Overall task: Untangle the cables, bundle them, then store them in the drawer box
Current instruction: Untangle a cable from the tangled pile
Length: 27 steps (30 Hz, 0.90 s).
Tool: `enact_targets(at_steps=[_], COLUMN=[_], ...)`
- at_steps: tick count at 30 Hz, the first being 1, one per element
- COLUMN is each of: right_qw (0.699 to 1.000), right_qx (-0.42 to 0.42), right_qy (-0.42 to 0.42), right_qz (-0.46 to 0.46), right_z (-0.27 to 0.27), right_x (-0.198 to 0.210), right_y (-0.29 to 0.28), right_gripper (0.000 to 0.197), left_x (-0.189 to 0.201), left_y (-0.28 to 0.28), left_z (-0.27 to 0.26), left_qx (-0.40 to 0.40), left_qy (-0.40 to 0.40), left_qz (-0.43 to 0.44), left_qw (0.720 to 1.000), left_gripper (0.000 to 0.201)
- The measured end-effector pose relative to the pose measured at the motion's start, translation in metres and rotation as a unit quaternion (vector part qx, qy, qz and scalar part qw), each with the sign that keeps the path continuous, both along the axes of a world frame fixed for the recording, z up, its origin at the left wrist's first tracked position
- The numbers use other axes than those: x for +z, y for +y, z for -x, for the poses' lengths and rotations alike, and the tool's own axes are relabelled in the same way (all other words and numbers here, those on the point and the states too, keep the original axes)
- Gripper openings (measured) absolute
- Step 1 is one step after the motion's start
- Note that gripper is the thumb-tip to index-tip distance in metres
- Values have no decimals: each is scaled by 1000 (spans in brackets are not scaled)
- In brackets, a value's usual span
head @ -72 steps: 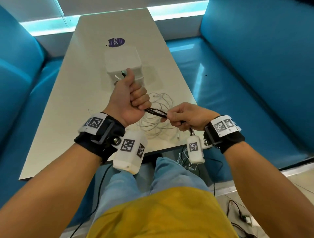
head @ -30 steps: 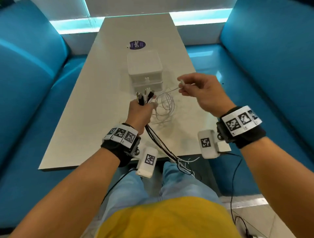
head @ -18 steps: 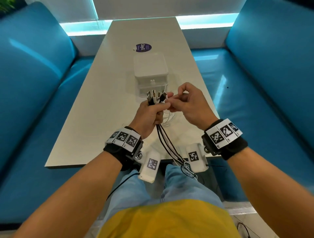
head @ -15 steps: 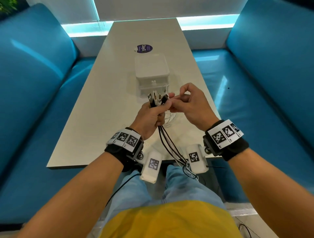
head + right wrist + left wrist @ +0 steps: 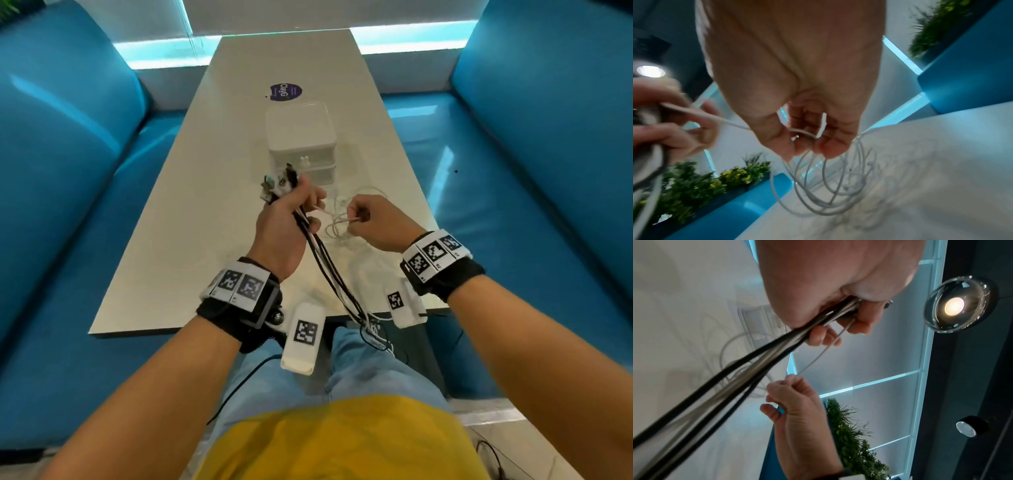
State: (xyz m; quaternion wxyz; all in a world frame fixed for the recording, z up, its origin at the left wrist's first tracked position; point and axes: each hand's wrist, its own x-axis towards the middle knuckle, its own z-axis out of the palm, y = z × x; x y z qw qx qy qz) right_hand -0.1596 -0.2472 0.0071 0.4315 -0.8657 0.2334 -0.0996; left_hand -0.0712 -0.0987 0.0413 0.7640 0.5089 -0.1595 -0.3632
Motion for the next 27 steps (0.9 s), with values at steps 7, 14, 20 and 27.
enact_targets(at_steps=[7, 14, 20, 27], right_qw=[997, 993, 990, 984], right_qx=[-58, -68, 108, 16], right_qy=[-31, -76, 40, -85], right_qz=[-31, -53, 80, 157], right_z=[-14, -14, -10, -18], right_x=[2, 3, 3, 10], right_y=[-22, -15, 10, 12], right_gripper=[13, 16, 35, 23], left_x=[10, 13, 12, 8], left_y=[7, 9, -3, 0], left_z=[0, -11, -10, -21], left_qx=[-42, -75, -22, -45], left_qy=[61, 36, 24, 72], left_qz=[50, -2, 12, -57], left_qw=[996, 997, 999, 995], left_gripper=[47, 10, 17, 23])
